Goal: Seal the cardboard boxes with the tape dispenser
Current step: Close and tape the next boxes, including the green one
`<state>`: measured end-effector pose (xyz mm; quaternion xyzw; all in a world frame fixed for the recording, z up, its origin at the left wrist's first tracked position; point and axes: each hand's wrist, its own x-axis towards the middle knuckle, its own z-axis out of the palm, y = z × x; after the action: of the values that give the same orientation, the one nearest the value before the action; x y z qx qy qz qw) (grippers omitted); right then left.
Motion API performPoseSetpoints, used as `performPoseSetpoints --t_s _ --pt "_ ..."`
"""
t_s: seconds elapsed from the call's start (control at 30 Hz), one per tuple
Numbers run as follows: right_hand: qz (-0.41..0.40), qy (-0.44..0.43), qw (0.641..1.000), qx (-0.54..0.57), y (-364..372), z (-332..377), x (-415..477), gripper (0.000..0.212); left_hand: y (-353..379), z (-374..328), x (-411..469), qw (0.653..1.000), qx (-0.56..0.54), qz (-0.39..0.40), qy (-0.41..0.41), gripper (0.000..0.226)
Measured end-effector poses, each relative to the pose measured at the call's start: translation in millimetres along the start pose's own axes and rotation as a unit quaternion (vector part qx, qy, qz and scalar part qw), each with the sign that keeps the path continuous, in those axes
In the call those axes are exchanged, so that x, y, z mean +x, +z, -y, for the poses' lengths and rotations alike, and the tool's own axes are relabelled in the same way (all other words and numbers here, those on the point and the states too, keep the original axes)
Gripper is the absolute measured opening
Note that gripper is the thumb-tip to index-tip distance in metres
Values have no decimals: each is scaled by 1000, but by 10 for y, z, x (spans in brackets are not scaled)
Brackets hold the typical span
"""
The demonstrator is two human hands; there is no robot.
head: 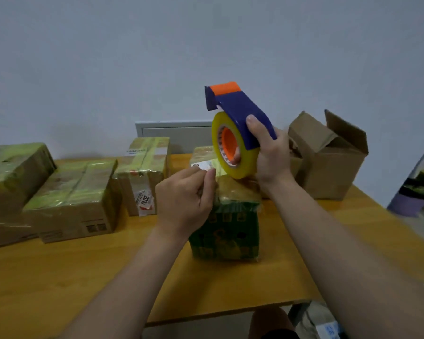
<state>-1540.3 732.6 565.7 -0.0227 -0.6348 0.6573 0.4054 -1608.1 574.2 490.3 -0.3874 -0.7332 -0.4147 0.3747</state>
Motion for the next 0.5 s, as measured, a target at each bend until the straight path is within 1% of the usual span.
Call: performPoseSetpoints --t_s 0.07,0.17,0.23,0.3,0.4,0.43,0.5 --pt "3 -8 998 56 37 -69 6 19 12 83 -42 999 -15 -41 -12 51" --pt "48 -41 998 26 45 -138 -28 24 110 82 -192 995 -46 -83 -25 40" --pt "54 -38 998 24 29 -144 2 25 183 64 -278 987 -109 -107 -40 33" --pt "36 -23 999 18 12 -115 73 23 246 69 -296 981 -154 -108 -36 30" --pt "32 -12 999 25 -6 -190 161 19 297 88 -264 982 -171 -79 -12 34" --pt "25 -7 999 44 -11 -235 171 21 294 96 -259 982 -175 -73 -6 35" --pt "5 12 997 79 -14 -303 204 31 272 111 -248 981 -179 -68 8 36"
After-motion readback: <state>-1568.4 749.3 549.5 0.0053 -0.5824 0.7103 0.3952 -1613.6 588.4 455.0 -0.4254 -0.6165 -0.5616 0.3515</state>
